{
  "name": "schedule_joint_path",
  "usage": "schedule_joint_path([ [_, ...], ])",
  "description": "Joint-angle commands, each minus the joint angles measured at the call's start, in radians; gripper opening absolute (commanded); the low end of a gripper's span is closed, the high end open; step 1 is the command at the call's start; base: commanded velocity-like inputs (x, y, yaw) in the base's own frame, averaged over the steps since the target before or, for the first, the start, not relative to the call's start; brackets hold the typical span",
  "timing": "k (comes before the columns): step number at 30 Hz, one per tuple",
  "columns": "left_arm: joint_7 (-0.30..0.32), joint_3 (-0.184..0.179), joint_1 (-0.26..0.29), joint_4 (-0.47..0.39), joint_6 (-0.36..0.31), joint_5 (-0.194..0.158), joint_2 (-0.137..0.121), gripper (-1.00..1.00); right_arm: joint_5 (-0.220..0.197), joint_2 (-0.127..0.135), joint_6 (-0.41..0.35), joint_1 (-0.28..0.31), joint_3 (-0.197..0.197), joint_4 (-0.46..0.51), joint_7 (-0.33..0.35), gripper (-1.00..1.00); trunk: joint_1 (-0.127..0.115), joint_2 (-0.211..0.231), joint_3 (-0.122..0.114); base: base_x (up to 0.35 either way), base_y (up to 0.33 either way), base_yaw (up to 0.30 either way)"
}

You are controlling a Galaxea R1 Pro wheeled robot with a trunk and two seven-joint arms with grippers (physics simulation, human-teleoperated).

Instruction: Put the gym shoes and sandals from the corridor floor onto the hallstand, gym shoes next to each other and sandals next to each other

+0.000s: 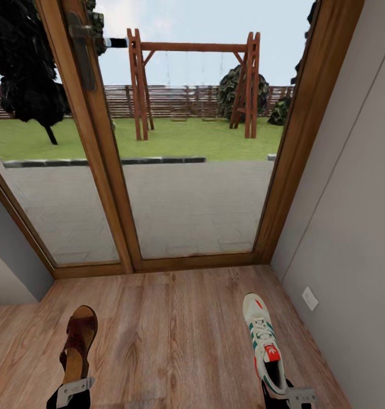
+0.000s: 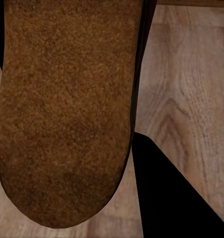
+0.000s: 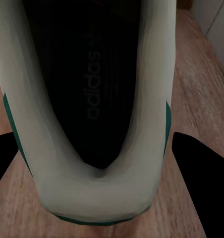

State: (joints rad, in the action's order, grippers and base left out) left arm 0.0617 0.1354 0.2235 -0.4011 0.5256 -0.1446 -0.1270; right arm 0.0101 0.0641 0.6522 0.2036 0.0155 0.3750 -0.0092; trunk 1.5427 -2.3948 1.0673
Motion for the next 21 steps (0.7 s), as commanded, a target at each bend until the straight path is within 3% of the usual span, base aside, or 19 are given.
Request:
schedule_joint_path([
  [1,0.006,0.001,0.000,0.001,0.002,-0.006,0.000,-1.00,0.001,0.000,0.003,0.000,0.002,-0.001,-0.002,-1.00,0.000,0.000,-0.001,0.000,0.000,0.000],
  [14,0.005,0.001,0.000,-0.001,0.003,-0.006,0.001,-1.00,0.001,0.000,0.003,0.000,0.002,-0.001,-0.002,-1.00,0.000,0.000,-0.021,0.000,0.000,0.000],
  [21,-0.005,0.001,0.000,-0.005,0.004,-0.006,0.001,-1.00,0.001,-0.001,0.003,0.000,0.001,-0.001,-0.002,-1.00,0.000,0.000,-0.030,-0.008,-0.197,0.000],
])
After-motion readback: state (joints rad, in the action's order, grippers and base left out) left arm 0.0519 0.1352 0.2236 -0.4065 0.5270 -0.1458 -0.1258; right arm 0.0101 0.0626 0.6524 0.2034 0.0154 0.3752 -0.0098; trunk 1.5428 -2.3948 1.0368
